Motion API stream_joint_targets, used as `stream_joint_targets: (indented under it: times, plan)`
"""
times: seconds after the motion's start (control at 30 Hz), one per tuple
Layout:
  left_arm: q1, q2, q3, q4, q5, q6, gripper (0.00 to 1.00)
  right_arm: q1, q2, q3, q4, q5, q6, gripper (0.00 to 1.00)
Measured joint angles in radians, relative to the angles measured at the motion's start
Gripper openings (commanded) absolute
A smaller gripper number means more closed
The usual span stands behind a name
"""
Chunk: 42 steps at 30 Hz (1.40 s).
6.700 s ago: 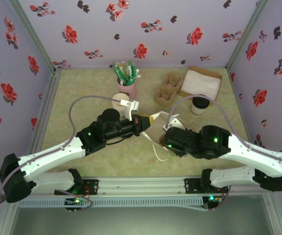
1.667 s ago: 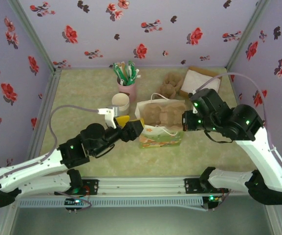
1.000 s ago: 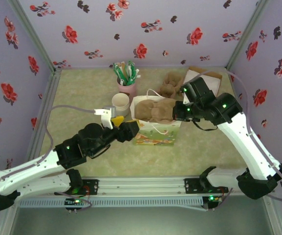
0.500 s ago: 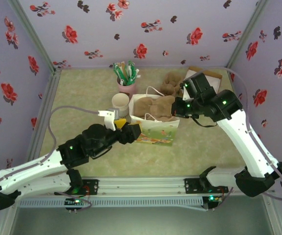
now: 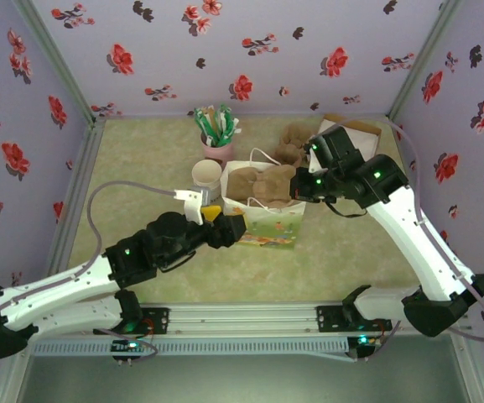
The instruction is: Pack the takeout coffee
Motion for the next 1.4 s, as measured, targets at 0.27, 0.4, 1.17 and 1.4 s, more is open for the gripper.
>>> stream_joint_targets:
  times: [0.27, 0.4, 1.17, 1.4]
  plan:
    - [0.0, 0.001, 0.0, 0.0, 0.007, 0.0, 0.96, -0.002, 0.021, -0.035, 0.031, -0.007, -0.003, 0.21]
    - [0.0, 0.002, 0.0, 0.0, 0.007, 0.0, 0.96, -0.002, 0.023, -0.036, 0.026, -0.007, -0.004, 0.31]
    - [0.0, 0.028, 0.0, -0.001, 0.007, 0.0, 0.96, -0.003, 0.024, -0.014, -0.058, 0.089, -0.068, 0.48]
    - [0.0, 0.025, 0.002, -0.009, 0.007, 0.014, 0.96, -0.004, 0.021, 0.002, -0.107, 0.167, -0.09, 0.44]
